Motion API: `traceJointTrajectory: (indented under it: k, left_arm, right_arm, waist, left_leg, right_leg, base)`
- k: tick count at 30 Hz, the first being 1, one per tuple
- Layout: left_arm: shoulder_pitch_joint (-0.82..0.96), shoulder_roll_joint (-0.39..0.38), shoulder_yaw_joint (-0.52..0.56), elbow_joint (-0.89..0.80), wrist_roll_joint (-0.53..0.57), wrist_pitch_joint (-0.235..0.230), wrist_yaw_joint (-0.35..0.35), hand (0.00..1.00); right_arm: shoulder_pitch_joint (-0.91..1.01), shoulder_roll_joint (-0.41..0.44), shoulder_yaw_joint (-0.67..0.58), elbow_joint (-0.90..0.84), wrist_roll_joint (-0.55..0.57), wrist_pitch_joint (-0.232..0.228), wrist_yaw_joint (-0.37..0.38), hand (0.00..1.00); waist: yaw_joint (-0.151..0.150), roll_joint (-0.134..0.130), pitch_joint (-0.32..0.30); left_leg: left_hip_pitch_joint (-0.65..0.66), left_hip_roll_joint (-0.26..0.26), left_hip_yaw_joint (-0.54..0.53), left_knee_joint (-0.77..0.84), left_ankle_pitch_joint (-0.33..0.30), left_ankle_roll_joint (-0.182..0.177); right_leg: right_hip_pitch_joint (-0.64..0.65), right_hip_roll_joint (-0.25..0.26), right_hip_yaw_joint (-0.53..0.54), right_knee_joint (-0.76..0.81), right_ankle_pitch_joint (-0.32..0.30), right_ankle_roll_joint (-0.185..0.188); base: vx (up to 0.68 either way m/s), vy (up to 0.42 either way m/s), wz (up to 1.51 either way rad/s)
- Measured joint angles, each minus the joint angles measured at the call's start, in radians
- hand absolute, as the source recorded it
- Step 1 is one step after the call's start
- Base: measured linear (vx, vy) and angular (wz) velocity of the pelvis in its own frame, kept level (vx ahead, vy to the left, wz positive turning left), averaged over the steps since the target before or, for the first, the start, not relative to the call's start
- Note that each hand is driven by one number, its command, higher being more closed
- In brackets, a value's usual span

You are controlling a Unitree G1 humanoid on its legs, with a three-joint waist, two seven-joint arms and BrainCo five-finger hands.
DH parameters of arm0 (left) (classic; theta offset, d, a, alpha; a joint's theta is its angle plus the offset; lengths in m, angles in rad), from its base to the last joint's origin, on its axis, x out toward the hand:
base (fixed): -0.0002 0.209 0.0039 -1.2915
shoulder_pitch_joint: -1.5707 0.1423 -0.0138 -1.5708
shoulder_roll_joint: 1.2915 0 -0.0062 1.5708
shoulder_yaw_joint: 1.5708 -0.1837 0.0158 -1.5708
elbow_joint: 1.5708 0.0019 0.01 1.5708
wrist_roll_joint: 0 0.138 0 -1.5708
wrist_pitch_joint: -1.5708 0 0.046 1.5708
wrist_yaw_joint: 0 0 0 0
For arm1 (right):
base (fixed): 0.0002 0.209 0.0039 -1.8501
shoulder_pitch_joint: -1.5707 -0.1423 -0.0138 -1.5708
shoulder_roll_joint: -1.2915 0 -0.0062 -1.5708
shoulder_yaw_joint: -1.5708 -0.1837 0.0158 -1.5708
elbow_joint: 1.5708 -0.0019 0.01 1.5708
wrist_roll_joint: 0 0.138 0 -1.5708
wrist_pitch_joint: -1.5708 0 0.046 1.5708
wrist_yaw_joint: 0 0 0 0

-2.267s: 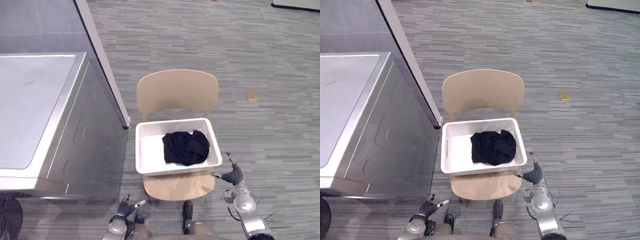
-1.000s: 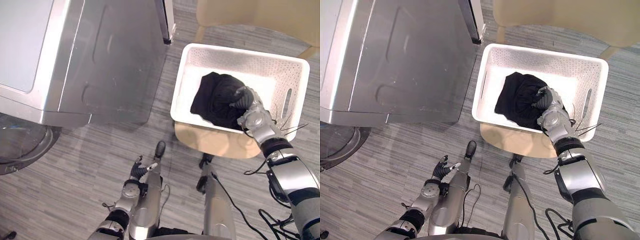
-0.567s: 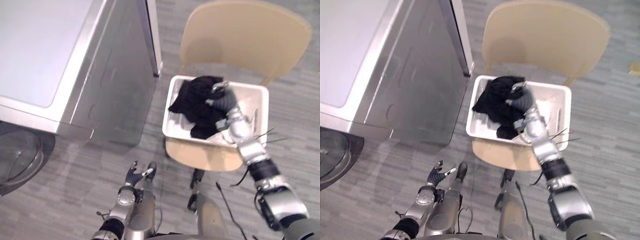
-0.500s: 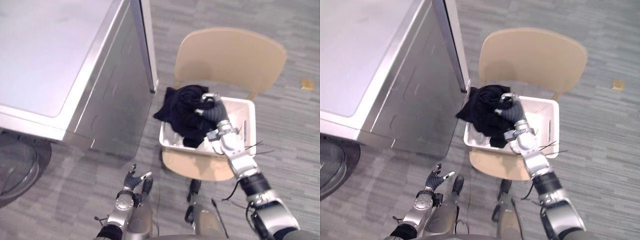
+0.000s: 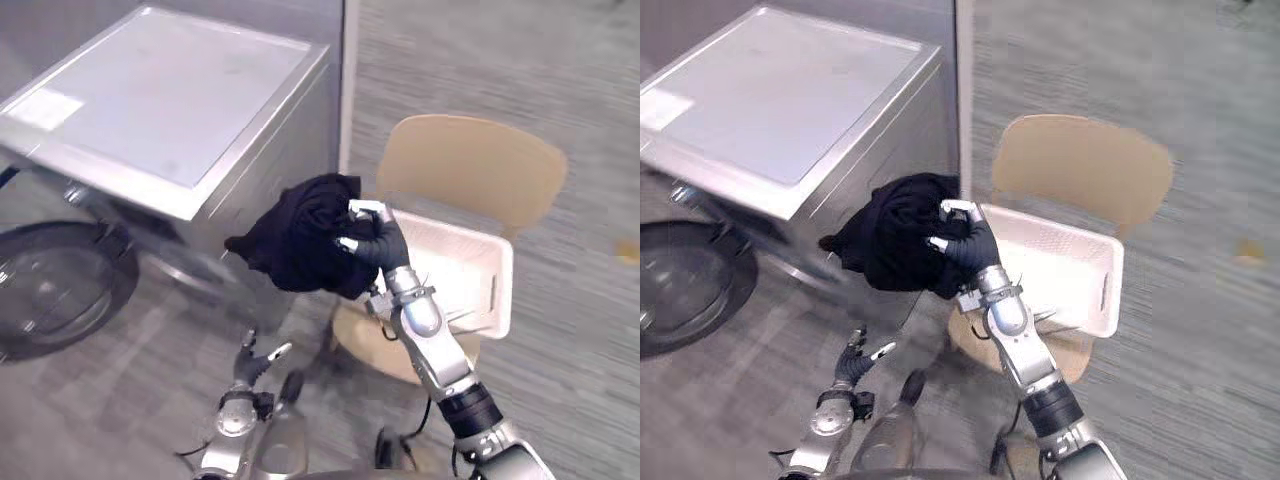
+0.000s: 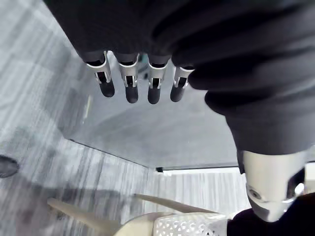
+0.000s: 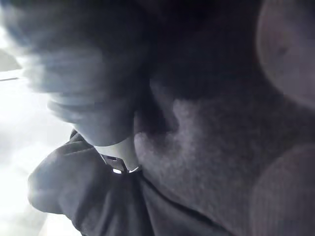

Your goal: Pick up the laundry basket with both hands and put the clothes into the washing machine.

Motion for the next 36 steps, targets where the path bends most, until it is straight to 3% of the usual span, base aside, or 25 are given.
traceJointTrajectory:
  k: [1,2,3,5,6,8,9,11,12,13,15,18,25,26,31,32,36]
  left_arm:
    - [0.014,-0.006,-0.009,-0.019,0.0,0.0,0.004,0.0]
    - [0.035,-0.009,-0.031,-0.051,-0.017,0.0,0.006,0.0]
    - [0.044,-0.006,-0.052,-0.078,-0.03,-0.001,0.003,0.0]
    - [0.044,-0.008,-0.075,-0.136,-0.029,-0.006,-0.003,0.0]
    - [0.046,-0.007,-0.074,-0.182,-0.028,-0.007,-0.012,0.0]
    - [0.05,0.001,-0.071,-0.243,-0.028,-0.024,-0.017,0.0]
    - [0.043,0.007,-0.072,-0.282,-0.028,-0.052,-0.017,0.0]
    - [0.041,0.006,-0.082,-0.314,-0.026,-0.065,-0.018,0.0]
    - [0.023,0.014,-0.098,-0.327,-0.023,-0.074,-0.018,0.0]
    - [0.006,0.02,-0.106,-0.329,-0.012,-0.075,-0.017,0.0]
    - [-0.006,0.041,-0.126,-0.355,0.016,-0.075,-0.009,0.0]
    - [-0.023,0.075,-0.143,-0.426,0.056,-0.088,0.024,0.0]
    - [-0.153,0.076,-0.25,-0.428,0.1,-0.086,0.062,0.0]
    - [-0.168,0.076,-0.262,-0.427,0.111,-0.084,0.075,1.0]
    - [-0.21,0.087,-0.272,-0.408,0.111,-0.068,0.117,1.0]
    - [-0.219,0.091,-0.278,-0.391,0.111,-0.068,0.118,1.0]
    - [-0.224,0.103,-0.289,-0.383,0.111,-0.065,0.12,1.0]
  right_arm:
    - [0.001,-0.006,0.0,0.009,0.0,0.0,-0.001,1.0]
    - [0.001,-0.022,-0.001,0.032,-0.003,0.001,-0.015,1.0]
    - [-0.004,-0.03,-0.006,0.05,-0.011,0.005,-0.017,1.0]
    - [-0.014,-0.045,-0.035,0.051,-0.029,0.005,-0.018,1.0]
    - [-0.014,-0.057,-0.051,0.051,-0.041,0.005,-0.019,1.0]
    - [-0.014,-0.081,-0.057,0.051,-0.052,0.005,-0.019,1.0]
    - [-0.015,-0.099,-0.061,0.051,-0.062,0.005,-0.017,1.0]
    - [-0.018,-0.107,-0.076,0.051,-0.069,0.005,-0.017,1.0]
    - [-0.019,-0.11,-0.093,0.051,-0.078,0.006,-0.017,1.0]
    - [-0.02,-0.112,-0.097,0.051,-0.081,0.006,-0.016,1.0]
    - [-0.02,-0.111,-0.088,0.051,-0.082,0.007,-0.011,1.0]
    - [-0.028,-0.08,-0.043,0.051,-0.079,0.007,0.001,1.0]
    - [-0.044,-0.019,0.108,0.051,-0.036,0.007,0.033,1.0]
    - [-0.05,-0.003,0.126,0.051,-0.027,0.007,0.032,1.0]
    - [-0.074,0.026,0.168,0.088,0.074,-0.001,0.032,1.0]
    - [-0.079,0.025,0.168,0.105,0.092,-0.001,0.032,0.0]
    - [-0.086,0.012,0.181,0.124,0.157,-0.004,0.037,0.0]
  waist:
    - [-0.002,0.005,0.0]
    - [-0.007,0.01,0.003]
    - [-0.01,-0.017,0.003]
    - [-0.015,-0.029,0.008]
    - [-0.02,-0.027,0.006]
    - [-0.022,-0.021,0.004]
    - [-0.03,-0.011,-0.002]
    - [-0.046,0.005,-0.011]
    - [-0.044,0.008,-0.016]
    - [-0.042,0.002,-0.02]
    - [-0.041,-0.003,-0.022]
    - [-0.035,-0.016,-0.045]
    - [-0.038,-0.032,-0.084]
    - [-0.038,-0.032,-0.088]
    - [-0.038,-0.031,-0.118]
    - [-0.038,-0.031,-0.123]
    - [-0.038,-0.032,-0.127]
  left_leg:
    - [0.0,0.009,0.026,-0.024,0.013,0.034]
    - [0.007,0.045,0.111,-0.085,-0.089,0.148]
    - [0.001,0.045,0.206,-0.105,-0.165,0.173]
    - [-0.031,-0.008,0.273,0.033,-0.126,0.125]
    - [-0.018,-0.035,0.307,0.124,-0.131,0.12]
    - [0.028,-0.036,0.346,0.185,-0.135,0.125]
    - [0.114,-0.033,0.379,0.143,-0.158,0.116]
    - [0.182,-0.031,0.395,0.015,-0.154,0.107]
    - [0.199,-0.024,0.395,-0.061,-0.124,0.059]
    - [0.199,-0.033,0.392,-0.081,-0.116,0.048]
    - [0.206,-0.058,0.373,-0.083,-0.112,0.049]
    - [0.221,-0.081,0.36,-0.084,-0.112,0.05]
    - [0.237,-0.084,0.349,-0.093,-0.099,0.062]
    - [0.236,-0.081,0.349,-0.093,-0.098,0.06]
    - [0.239,-0.06,0.355,-0.102,-0.087,0.043]
    - [0.239,-0.054,0.353,-0.102,-0.084,0.039]
    - [0.235,-0.034,0.357,-0.103,-0.082,0.033]
  right_leg:
    - [-0.003,-0.001,-0.018,0.003,0.002,-0.008]
    - [-0.001,0.011,-0.065,-0.013,0.02,-0.034]
    - [0.004,-0.023,-0.102,-0.067,0.052,-0.057]
    - [0.005,-0.069,-0.152,-0.122,0.101,-0.069]
    - [0.0,-0.088,-0.168,-0.143,0.126,-0.07]
    - [-0.001,-0.092,-0.188,-0.168,0.152,-0.068]
    - [0.0,-0.092,-0.205,-0.193,0.174,-0.06]
    - [0.0,-0.083,-0.235,-0.223,0.195,-0.037]
    - [0.001,-0.079,-0.251,-0.25,0.221,-0.027]
    - [0.006,-0.081,-0.258,-0.274,0.245,-0.018]
    - [0.048,-0.088,-0.274,-0.328,0.295,-0.005]
    - [0.089,-0.102,-0.28,-0.365,0.315,0.015]
    - [0.139,-0.081,-0.28,-0.454,0.365,0.009]
    - [0.141,-0.076,-0.277,-0.467,0.373,0.006]
    - [0.149,-0.047,-0.268,-0.496,0.393,-0.01]
    - [0.15,-0.042,-0.268,-0.496,0.394,-0.013]
    - [0.149,-0.026,-0.255,-0.497,0.396,-0.027]
  base:
    - [-0.23,-0.11,1.02]
    - [-0.28,-0.131,1.04]
    - [-0.22,-0.114,1.04]
    - [-0.24,-0.1,0.93]
    - [-0.27,-0.06,0.85]
    - [-0.18,0.024,0.46]
    - [-0.13,0.075,0.54]
    - [-0.09,0.102,0.49]
    - [-0.09,0.156,0.27]
    - [-0.09,0.156,0.27]
    - [-0.06,0.162,0.33]
    - [-0.01,0.121,0.23]
    - [0.0,0.011,0.02]
    - [-0.03,-0.018,-0.1]
    - [-0.03,-0.026,-0.07]
    - [-0.04,-0.02,0.01]
    - [-0.08,-0.011,-0.07]
